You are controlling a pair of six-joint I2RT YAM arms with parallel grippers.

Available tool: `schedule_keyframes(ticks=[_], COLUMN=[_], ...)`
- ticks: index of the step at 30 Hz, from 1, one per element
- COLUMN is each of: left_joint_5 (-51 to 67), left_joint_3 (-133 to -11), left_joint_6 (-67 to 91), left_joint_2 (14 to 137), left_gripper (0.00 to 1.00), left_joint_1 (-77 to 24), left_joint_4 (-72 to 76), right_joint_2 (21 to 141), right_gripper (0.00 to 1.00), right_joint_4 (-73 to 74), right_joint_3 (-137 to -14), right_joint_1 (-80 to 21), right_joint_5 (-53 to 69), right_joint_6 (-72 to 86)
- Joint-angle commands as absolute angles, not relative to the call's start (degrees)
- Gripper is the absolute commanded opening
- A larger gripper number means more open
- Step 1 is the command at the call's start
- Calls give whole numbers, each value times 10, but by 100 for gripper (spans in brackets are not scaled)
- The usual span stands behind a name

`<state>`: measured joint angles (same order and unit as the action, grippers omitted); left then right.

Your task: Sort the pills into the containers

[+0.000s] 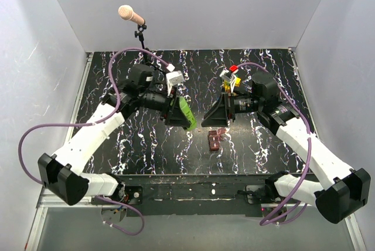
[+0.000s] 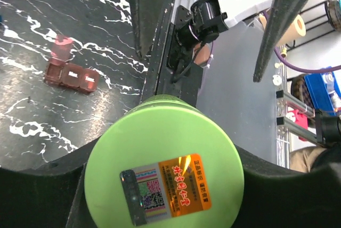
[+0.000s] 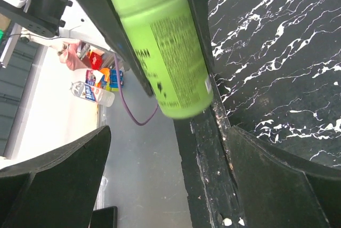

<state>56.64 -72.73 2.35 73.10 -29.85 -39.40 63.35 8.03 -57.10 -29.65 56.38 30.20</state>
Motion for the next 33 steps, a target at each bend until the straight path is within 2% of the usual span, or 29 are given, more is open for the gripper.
schedule_keyframes(ticks=[1,12,19,27,30,33], left_joint_5=[560,526,537,555,553,552], left_joint_3=[-767,-786,-803,-814,-818,-821], left_joint_6=[14,19,19,17,16,15], left_joint_2=[758,774,769,769,768,763], left_gripper=[0,0,0,0,0,0], left_joint_1=[-345,-403,-403,-413,-417,-418], left_joint_4=[-408,-410,-416,-416,-416,-412], right_joint_2=[641,650,655,658,666,676], right_gripper=[96,96,97,97,95,88], right_joint_4=[36,-26,-47,-131,-155,-221], right_joint_3=[-577,-555,-530,-512,-512,-497], right_joint_1=[-299,-300,-299,-308,-312,-317], right_joint_5=[574,574,645,688,695,708], right_joint_6=[334,388,360,413,436,482])
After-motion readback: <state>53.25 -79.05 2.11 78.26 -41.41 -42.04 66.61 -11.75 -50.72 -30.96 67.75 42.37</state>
